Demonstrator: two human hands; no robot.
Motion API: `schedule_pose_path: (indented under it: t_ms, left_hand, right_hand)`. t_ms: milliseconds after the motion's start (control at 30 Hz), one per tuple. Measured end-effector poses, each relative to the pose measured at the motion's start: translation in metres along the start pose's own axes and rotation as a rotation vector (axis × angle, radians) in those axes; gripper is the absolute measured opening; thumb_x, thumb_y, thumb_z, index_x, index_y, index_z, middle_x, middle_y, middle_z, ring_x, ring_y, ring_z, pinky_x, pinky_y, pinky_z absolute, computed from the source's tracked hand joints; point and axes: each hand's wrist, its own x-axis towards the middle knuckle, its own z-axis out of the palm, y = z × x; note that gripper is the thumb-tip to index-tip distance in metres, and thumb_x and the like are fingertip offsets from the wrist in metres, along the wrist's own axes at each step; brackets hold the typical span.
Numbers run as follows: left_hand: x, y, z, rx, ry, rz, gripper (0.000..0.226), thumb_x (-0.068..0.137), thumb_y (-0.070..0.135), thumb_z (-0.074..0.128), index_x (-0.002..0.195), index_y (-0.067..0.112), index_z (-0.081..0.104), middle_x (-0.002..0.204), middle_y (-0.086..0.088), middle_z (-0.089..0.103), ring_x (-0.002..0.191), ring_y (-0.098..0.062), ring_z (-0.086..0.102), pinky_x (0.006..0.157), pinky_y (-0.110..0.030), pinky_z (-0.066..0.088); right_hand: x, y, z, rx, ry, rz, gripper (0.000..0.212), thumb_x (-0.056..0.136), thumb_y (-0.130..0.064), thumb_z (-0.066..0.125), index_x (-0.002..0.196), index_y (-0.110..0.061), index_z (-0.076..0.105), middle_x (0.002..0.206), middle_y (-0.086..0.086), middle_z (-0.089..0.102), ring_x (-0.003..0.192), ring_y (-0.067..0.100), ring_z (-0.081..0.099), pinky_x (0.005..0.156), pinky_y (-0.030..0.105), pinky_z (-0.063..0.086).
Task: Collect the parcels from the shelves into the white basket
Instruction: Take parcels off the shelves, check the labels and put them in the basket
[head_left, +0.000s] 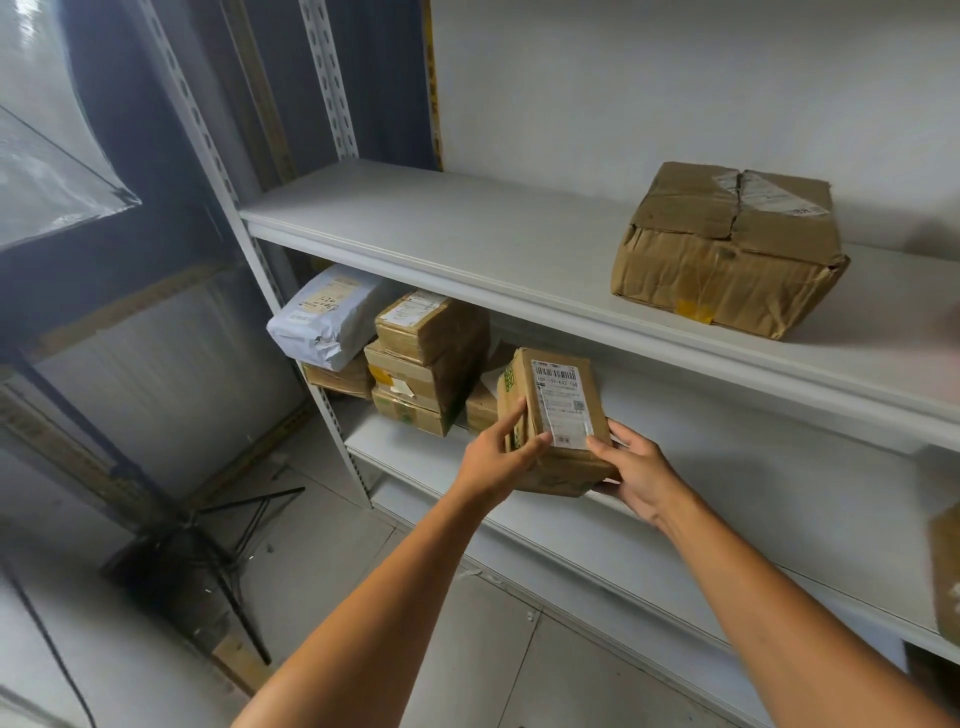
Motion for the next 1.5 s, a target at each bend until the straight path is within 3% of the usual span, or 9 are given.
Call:
schedule_pose_path:
  t_ms: [267,367,533,900,1100,1200,1300,1400,1500]
  left_hand:
    - [0.013,-0.003,-0.014,-0.056,0.067,0.008,0.068,0.087,0.036,0.067,0.146,0.034,0.034,0.136,-0.004,0.055,0.121,-0.022,0.055,0.099,-0.043,0.049]
    - [0.024,-0.006,-0.015,-0.191,0.043,0.002,0.066,0.087,0.021,0.068,0.145,0.027,0.036,0.125,-0.007,0.063,0.11,-0.019,0.063,0.09,-0.035,0.054]
    - [0.046,-0.018,-0.012,-0.367,-0.056,-0.08,0.06,0.089,0.008,0.063,0.142,0.027,0.04,0.113,-0.005,0.067,0.097,-0.016,0.068,0.068,-0.021,0.055]
    - [0.065,-0.021,0.019,-0.322,-0.323,-0.163,0.035,0.095,0.008,0.054,0.107,0.041,0.055,0.112,-0.002,0.069,0.101,-0.019,0.067,0.074,-0.025,0.055]
    - [0.065,-0.02,0.052,-0.273,-0.356,-0.143,0.044,0.091,0.011,0.063,0.119,0.044,0.052,0.108,0.003,0.071,0.1,-0.017,0.067,0.075,-0.025,0.056]
    - [0.062,-0.016,0.089,-0.26,-0.421,-0.093,0.062,0.088,0.008,0.067,0.134,0.041,0.043,0.11,0.01,0.07,0.105,-0.012,0.066,0.083,-0.024,0.055]
    - [0.061,-0.016,0.14,-0.251,-0.468,-0.088,0.063,0.087,0.007,0.067,0.133,0.042,0.042,0.108,0.016,0.069,0.107,-0.008,0.064,0.08,-0.02,0.054]
    - [0.063,-0.021,0.194,-0.23,-0.508,-0.088,0.062,0.088,0.01,0.066,0.134,0.043,0.041,0.11,0.017,0.067,0.107,-0.007,0.062,0.078,-0.018,0.054]
    - [0.07,-0.026,0.25,-0.19,-0.543,-0.089,0.062,0.089,0.014,0.066,0.141,0.037,0.04,0.114,0.016,0.065,0.108,-0.008,0.061,0.088,-0.024,0.054]
  right_hand:
    - [-0.001,-0.002,0.028,-0.101,0.075,-0.131,0.038,0.092,-0.01,0.062,0.123,-0.033,0.06,0.11,-0.004,0.072,0.099,0.016,0.068,0.076,0.033,0.058]
    - [-0.007,-0.004,0.038,-0.268,0.096,-0.213,0.043,0.093,-0.016,0.061,0.125,-0.043,0.052,0.121,-0.009,0.063,0.101,0.002,0.061,0.071,0.014,0.052]
    - [-0.01,0.0,0.046,-0.539,0.233,-0.273,0.068,0.094,-0.016,0.059,0.152,-0.027,0.026,0.142,0.0,0.05,0.124,0.018,0.052,0.1,0.03,0.048]
    - [-0.023,0.018,0.053,-0.715,0.599,-0.29,0.069,0.098,-0.013,0.05,0.153,-0.031,0.012,0.15,0.005,0.041,0.12,0.026,0.055,0.094,0.042,0.052]
    - [-0.033,0.02,-0.003,-0.452,0.529,-0.224,0.064,0.094,-0.006,0.056,0.15,-0.025,0.031,0.142,0.002,0.052,0.125,0.021,0.052,0.101,0.036,0.048]
    - [-0.049,0.026,-0.051,-0.255,0.474,-0.216,0.056,0.091,-0.001,0.058,0.128,-0.042,0.05,0.129,-0.007,0.061,0.122,0.014,0.054,0.099,0.035,0.049]
    - [-0.06,0.035,-0.101,-0.161,0.499,-0.172,0.055,0.09,-0.001,0.06,0.112,-0.05,0.053,0.122,-0.011,0.064,0.117,0.011,0.057,0.097,0.037,0.051]
    - [-0.066,0.047,-0.151,-0.124,0.549,-0.143,0.054,0.091,-0.004,0.062,0.122,-0.047,0.051,0.119,-0.015,0.063,0.119,0.013,0.056,0.094,0.034,0.051]
    - [-0.071,0.057,-0.201,-0.12,0.603,-0.134,0.05,0.091,-0.008,0.063,0.111,-0.052,0.052,0.109,-0.023,0.063,0.118,0.014,0.056,0.092,0.033,0.051]
